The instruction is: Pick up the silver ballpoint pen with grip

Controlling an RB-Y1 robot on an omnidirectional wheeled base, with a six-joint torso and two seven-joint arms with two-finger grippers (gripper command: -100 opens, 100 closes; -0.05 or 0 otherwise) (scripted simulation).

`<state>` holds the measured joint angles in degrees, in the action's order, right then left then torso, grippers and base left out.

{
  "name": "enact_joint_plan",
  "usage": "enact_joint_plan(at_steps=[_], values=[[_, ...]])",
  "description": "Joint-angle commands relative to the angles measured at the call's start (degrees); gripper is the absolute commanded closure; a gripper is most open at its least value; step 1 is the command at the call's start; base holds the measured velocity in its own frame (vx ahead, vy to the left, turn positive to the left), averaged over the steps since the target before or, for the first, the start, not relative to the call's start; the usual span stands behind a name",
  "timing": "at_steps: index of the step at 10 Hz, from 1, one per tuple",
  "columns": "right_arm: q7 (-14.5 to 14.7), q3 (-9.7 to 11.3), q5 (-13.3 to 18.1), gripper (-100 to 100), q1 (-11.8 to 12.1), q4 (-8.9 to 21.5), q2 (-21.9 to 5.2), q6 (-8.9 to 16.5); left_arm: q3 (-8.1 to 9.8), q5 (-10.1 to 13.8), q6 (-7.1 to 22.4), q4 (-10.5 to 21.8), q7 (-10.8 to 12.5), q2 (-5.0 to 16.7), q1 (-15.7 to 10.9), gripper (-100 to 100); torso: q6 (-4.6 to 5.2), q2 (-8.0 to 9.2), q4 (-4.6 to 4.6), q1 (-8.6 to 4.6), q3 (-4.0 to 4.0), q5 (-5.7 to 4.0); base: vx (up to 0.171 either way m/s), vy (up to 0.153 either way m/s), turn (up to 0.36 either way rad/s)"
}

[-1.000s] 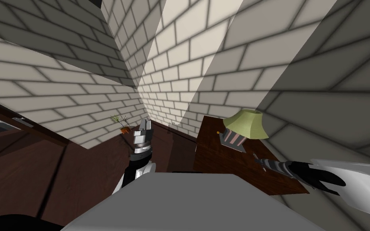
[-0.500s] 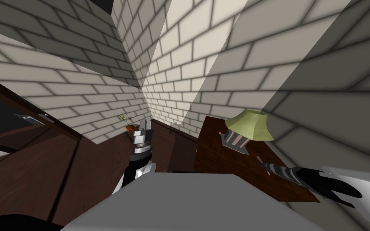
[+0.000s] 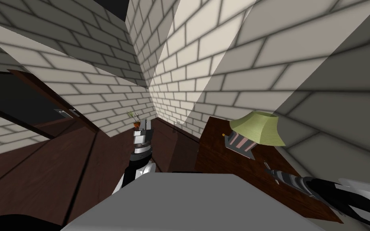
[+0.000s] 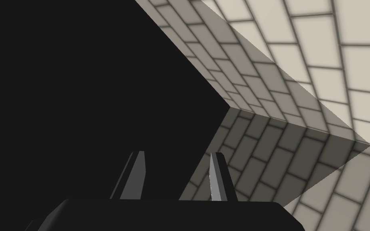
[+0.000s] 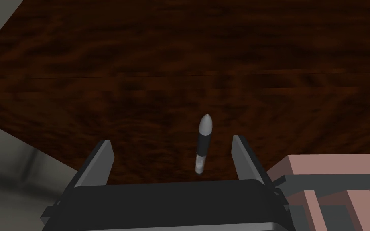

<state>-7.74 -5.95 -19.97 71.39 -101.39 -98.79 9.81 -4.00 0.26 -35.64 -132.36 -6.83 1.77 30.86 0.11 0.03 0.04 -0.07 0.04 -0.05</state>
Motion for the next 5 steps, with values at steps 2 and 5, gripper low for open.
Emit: enact_joint_plan(at_steps=[2, 5], values=[[0.00, -0.02, -0.01, 100, 0.00, -0.01, -0.02, -0.02, 0.00, 0.00, 0.00, 0.00, 0.00, 0.00, 0.00, 0, 0.00, -0.04, -0.01, 0.04, -0.03, 0.01, 0.001, 0.002, 0.010], [0.02, -0.03, 0.01, 100, 0.00, -0.02, -0.03, -0.06, 0.00, 0.00, 0.00, 0.00, 0.00, 0.00, 0.00, 0, 0.01, -0.06, -0.02, 0.03, -0.04, 0.00, 0.000, -0.001, -0.006]])
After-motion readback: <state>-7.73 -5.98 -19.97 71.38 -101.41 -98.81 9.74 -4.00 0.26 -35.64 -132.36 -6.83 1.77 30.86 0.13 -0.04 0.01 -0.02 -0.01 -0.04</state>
